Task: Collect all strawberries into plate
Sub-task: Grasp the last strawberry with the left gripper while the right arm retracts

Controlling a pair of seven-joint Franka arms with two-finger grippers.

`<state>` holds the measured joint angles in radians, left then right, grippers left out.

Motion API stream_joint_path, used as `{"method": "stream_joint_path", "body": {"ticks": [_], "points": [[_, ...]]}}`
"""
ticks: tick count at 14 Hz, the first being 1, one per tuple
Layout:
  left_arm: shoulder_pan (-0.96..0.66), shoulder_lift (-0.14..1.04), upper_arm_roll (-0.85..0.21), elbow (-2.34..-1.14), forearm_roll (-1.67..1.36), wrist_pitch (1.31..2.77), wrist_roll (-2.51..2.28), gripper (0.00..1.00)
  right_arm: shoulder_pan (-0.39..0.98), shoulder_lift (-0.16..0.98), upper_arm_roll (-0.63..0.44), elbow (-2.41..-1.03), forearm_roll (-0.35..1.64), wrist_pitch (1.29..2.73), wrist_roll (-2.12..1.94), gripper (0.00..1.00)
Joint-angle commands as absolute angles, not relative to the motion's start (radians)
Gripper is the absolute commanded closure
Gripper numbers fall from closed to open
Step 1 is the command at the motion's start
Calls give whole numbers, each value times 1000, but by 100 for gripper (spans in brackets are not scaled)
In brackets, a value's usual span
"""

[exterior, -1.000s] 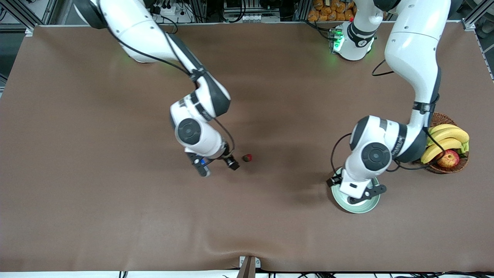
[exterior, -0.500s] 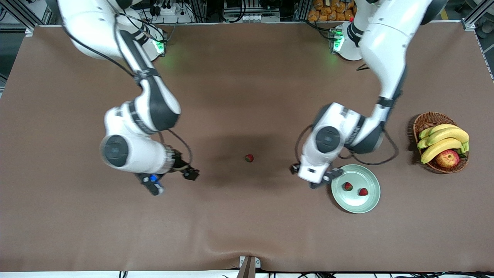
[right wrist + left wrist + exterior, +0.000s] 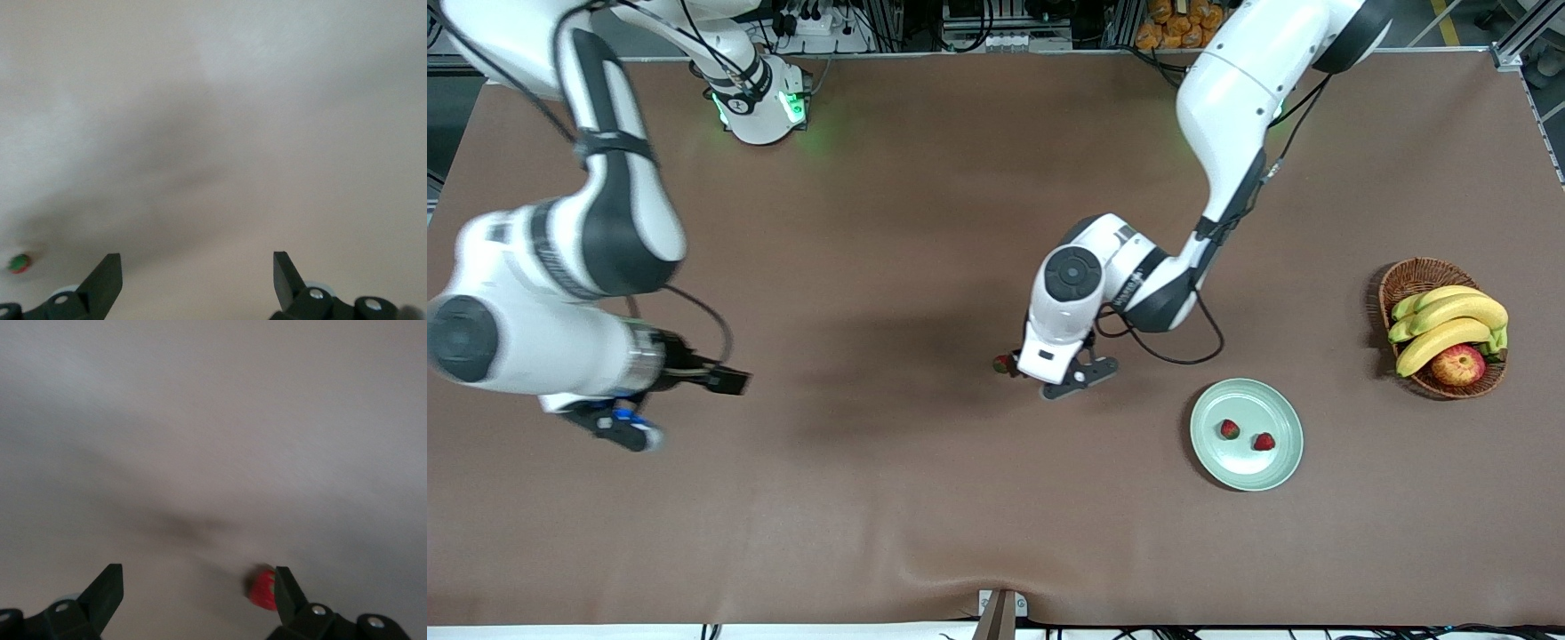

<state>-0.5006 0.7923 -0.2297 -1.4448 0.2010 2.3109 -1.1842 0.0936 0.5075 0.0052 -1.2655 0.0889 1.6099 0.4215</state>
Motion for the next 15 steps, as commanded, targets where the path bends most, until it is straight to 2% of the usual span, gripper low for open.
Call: {"method": "stream_joint_path", "body": {"ticks": [1, 6, 10, 15], "points": [[-551, 839, -212, -1414, 193, 2390, -1206, 0, -20, 384, 23, -1377, 49, 1614, 226, 0], [-586, 920, -195, -1335, 230, 2437, -1197, 0, -178, 226, 23, -1501, 44, 1655, -78, 0], [-653, 931, -132, -1335, 235, 2439, -1186, 0, -212, 43, 23, -1702, 35, 1762, -89, 0], [-660, 942, -130, -1335, 235, 2453, -1187, 0, -213, 35, 25, -1683, 19, 1729, -81, 0]]}}
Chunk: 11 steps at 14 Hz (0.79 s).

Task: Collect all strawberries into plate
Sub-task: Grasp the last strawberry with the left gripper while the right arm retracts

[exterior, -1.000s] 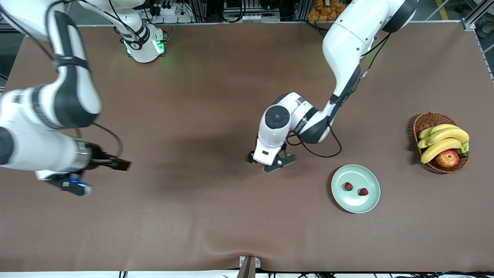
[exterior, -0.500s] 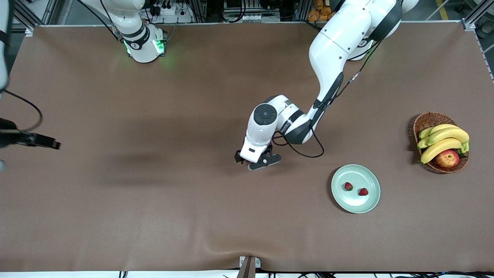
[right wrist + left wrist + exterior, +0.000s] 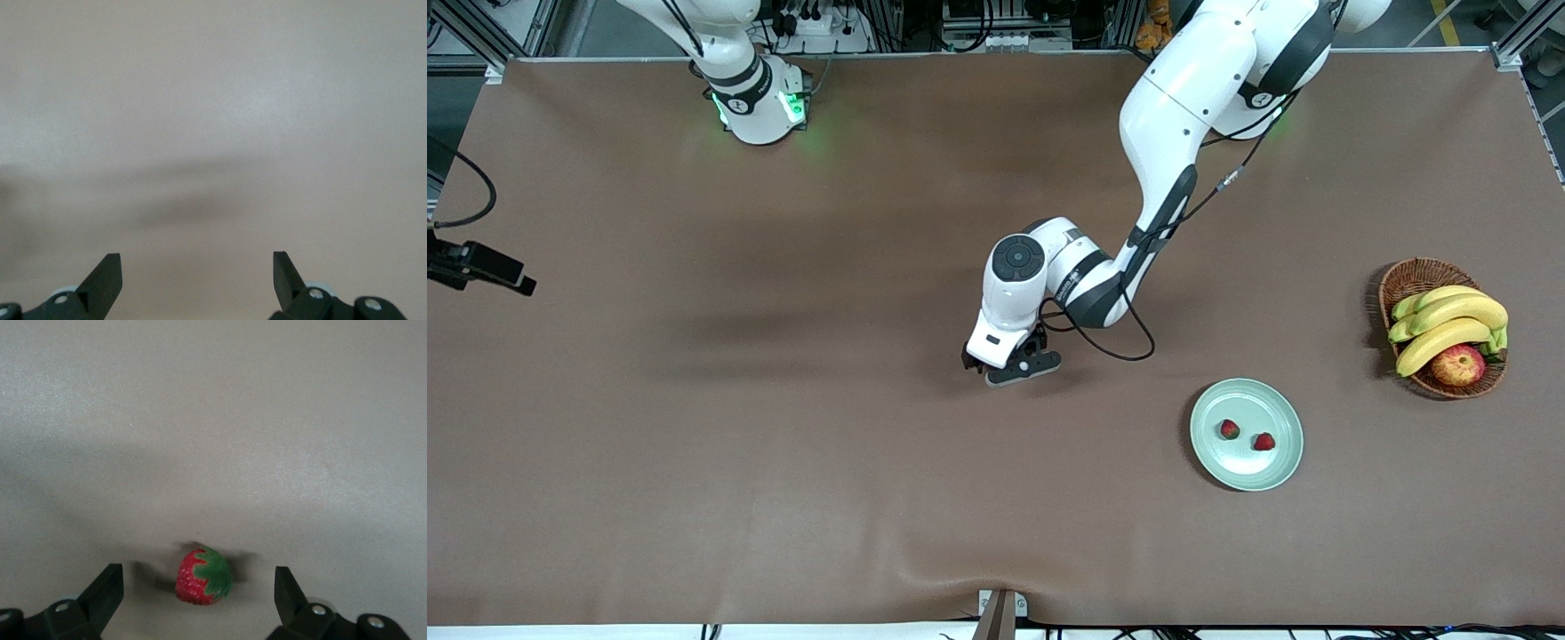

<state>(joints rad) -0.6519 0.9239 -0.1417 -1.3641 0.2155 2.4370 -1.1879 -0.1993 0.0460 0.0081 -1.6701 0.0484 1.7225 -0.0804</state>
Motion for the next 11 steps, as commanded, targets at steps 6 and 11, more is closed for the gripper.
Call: {"method": "stream_joint_path", "body": {"ticks": [6, 11], "points": [[-666, 951, -130, -1335, 235, 2459, -1198, 24, -109, 94, 28, -1540, -51, 1644, -61, 0], [-670, 956, -130, -1335, 235, 2459, -1198, 34, -60, 84, 22, -1536, -31, 1624, 67, 0]]}}
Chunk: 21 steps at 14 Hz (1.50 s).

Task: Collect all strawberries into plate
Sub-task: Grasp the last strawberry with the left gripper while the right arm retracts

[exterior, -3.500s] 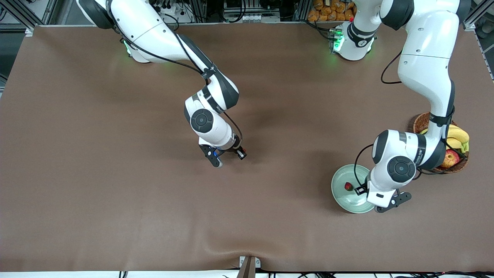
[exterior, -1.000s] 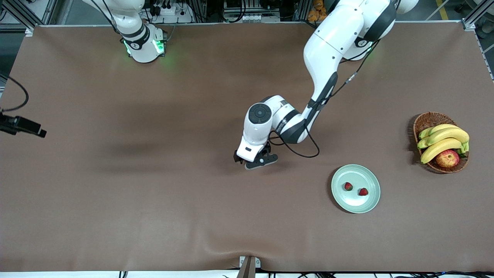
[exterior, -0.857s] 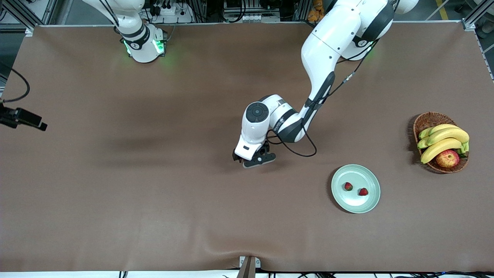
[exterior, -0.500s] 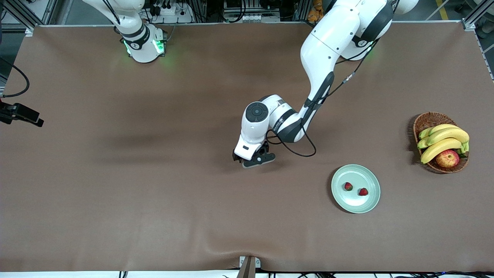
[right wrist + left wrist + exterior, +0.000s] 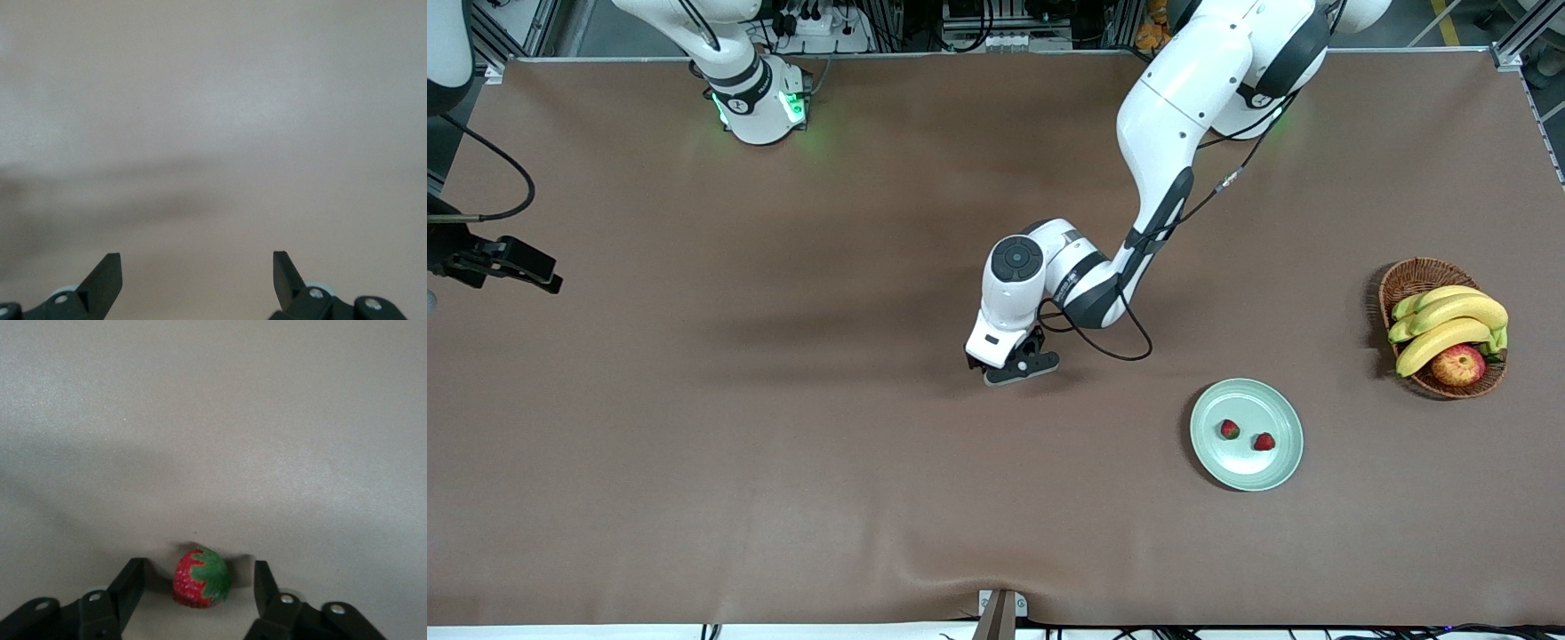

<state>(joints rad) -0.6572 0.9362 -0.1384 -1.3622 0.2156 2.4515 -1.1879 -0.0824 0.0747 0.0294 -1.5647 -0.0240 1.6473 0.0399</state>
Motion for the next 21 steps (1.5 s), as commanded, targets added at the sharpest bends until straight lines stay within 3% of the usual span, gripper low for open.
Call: {"method": "stream_joint_path", "body": {"ticks": [1, 7, 10, 12, 17, 21], "points": [[-670, 956, -130, -1335, 235, 2459, -1198, 39, -49, 86, 0, -1532, -32, 1635, 67, 0], [-669, 953, -130, -1335, 233, 2459, -1200, 45, -51, 106, -6, -1453, -26, 1606, 54, 0], [-669, 953, -130, -1336, 233, 2459, -1201, 86, -60, 91, -11, -1462, 31, 1592, 48, 0], [-667, 947, -130, -1336, 230, 2457, -1203, 100, -58, 89, -11, -1462, 31, 1588, 46, 0], [-623, 907, -129, -1348, 233, 2425, -1265, 100, -55, 95, -11, -1450, 12, 1583, 46, 0], [-487, 841, -130, -1353, 239, 2265, -1221, 100, -57, 95, -11, -1442, 14, 1583, 46, 0]]}}
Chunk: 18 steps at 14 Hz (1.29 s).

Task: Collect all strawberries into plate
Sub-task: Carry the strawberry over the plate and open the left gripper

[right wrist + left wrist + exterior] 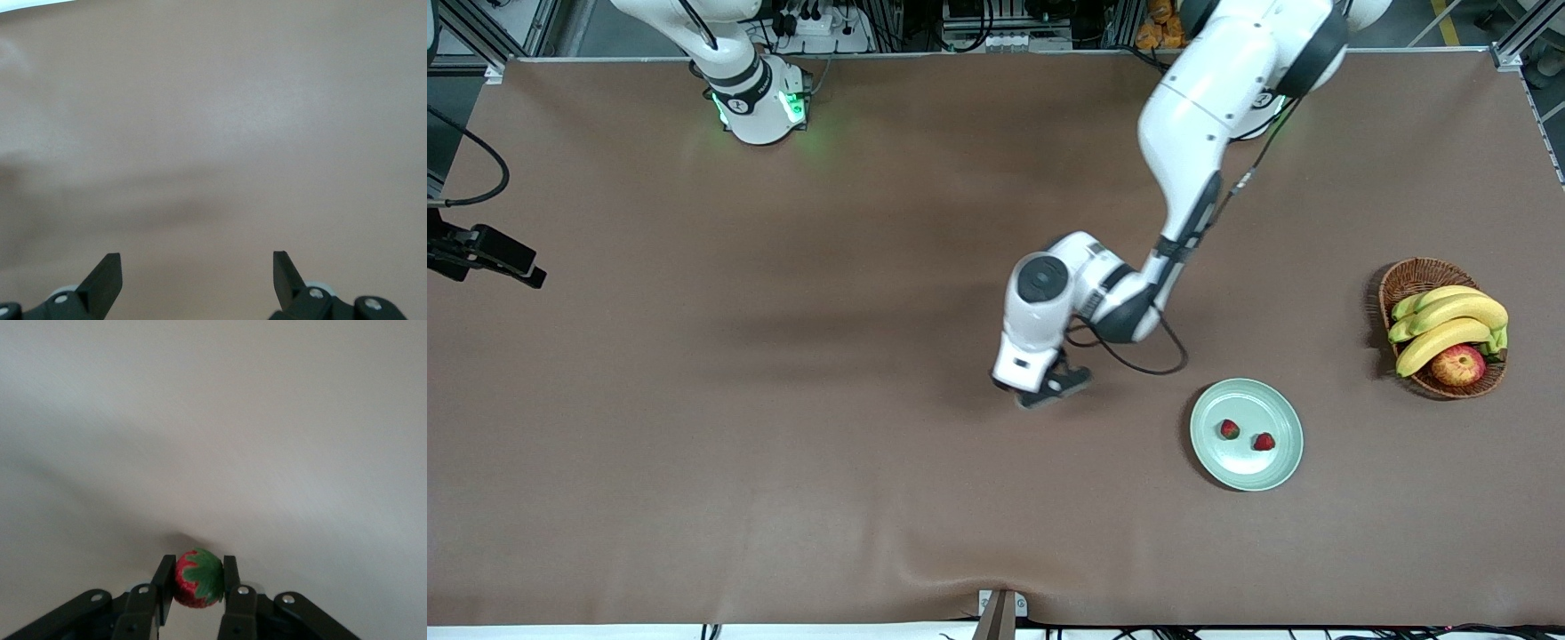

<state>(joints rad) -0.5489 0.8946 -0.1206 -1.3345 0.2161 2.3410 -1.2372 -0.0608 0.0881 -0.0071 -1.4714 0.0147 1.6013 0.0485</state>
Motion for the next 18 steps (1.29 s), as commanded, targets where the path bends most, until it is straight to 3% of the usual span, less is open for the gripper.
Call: {"method": "stream_joint_path", "body": {"ticks": [1, 7, 11, 18], "points": [[-457, 835, -130, -1354, 239, 2234, -1188, 100, -58, 95, -11, -1442, 12, 1583, 46, 0], [-276, 789, -133, -1377, 238, 2139, -979, 100, -60, 94, -11, -1443, 14, 1582, 46, 0], [-148, 700, -141, -1457, 236, 2097, -777, 100, -61, 94, -12, -1443, 15, 1582, 46, 0], [-83, 675, -141, -1569, 235, 2097, -690, 100, -61, 94, -12, -1443, 15, 1582, 46, 0]]}}
